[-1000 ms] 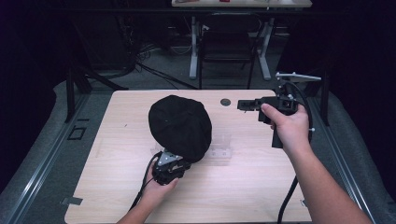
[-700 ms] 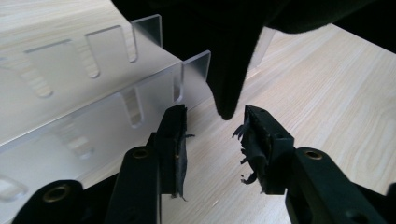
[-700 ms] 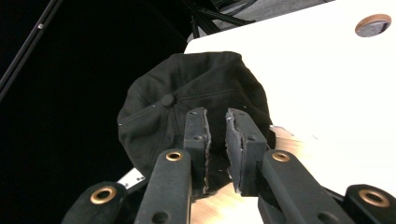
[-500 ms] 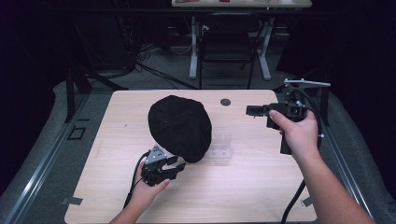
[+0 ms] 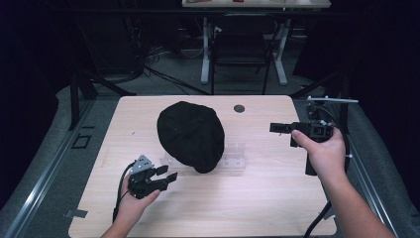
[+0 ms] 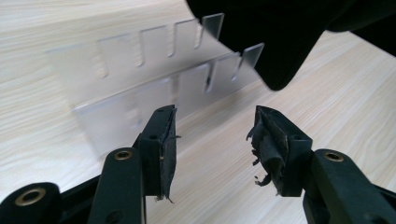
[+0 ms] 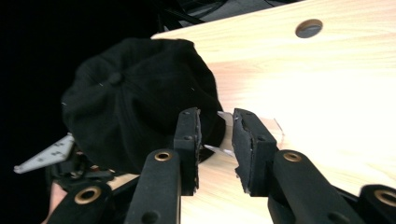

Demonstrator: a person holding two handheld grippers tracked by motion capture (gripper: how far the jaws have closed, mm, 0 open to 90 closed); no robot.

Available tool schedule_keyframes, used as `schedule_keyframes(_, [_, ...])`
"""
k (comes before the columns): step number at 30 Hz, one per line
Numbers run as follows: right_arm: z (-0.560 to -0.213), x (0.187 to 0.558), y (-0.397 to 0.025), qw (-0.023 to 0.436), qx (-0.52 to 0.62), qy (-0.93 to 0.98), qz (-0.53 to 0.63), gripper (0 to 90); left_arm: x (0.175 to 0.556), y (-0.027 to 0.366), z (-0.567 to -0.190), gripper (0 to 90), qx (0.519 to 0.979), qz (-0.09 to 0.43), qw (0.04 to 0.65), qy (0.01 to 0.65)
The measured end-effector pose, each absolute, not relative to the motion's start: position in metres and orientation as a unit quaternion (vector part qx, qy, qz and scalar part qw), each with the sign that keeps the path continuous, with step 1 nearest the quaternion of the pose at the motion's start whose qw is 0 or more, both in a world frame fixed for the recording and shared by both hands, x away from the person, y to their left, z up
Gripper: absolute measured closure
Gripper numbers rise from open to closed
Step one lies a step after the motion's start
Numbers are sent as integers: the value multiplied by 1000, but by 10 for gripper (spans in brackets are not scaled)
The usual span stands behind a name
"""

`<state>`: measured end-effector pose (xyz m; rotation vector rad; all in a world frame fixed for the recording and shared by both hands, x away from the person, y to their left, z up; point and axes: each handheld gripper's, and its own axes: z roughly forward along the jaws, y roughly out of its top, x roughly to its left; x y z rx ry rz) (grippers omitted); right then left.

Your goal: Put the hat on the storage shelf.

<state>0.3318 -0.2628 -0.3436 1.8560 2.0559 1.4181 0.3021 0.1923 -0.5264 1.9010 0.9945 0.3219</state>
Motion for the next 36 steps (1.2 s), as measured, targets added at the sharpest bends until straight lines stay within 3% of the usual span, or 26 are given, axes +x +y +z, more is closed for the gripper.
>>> schedule_keyframes(17, [-392,310,-265,77,602,688,398,655,294,235,-546,486,756,137,451,454])
schedule_keyframes(22, [-418,300,-262,112,598,705,365,647,296,239,-550,486,754,138,449,460])
schedule_keyframes(36, [-487,270,-261,138,607,691,368,606,297,240,-556,484,758,138,441,461])
